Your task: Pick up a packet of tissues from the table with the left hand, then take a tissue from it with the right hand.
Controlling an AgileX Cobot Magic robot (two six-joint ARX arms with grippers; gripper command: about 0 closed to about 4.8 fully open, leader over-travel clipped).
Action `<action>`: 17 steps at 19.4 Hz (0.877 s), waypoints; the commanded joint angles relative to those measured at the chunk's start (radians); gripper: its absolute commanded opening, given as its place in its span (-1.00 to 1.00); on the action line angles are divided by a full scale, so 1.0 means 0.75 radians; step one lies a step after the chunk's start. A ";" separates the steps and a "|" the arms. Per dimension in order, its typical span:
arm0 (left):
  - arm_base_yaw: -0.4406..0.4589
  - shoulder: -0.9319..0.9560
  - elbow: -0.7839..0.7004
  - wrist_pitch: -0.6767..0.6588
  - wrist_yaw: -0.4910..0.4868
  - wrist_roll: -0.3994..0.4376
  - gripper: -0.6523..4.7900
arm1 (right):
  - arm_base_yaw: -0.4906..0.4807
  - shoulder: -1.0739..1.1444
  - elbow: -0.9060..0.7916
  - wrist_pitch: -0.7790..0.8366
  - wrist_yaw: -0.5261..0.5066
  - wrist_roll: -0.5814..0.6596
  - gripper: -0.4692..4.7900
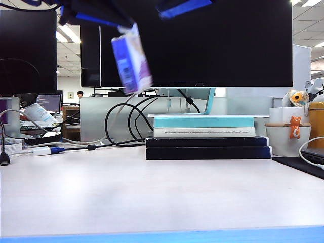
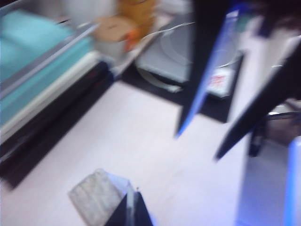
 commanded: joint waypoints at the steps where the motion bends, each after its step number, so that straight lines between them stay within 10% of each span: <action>1: 0.000 -0.004 0.004 0.060 0.046 -0.033 -0.78 | 0.002 -0.004 0.005 0.017 -0.048 -0.009 -0.35; 17: -0.001 0.005 0.003 0.205 0.169 -0.178 -0.78 | 0.005 0.008 0.005 0.092 -0.113 -0.019 -0.27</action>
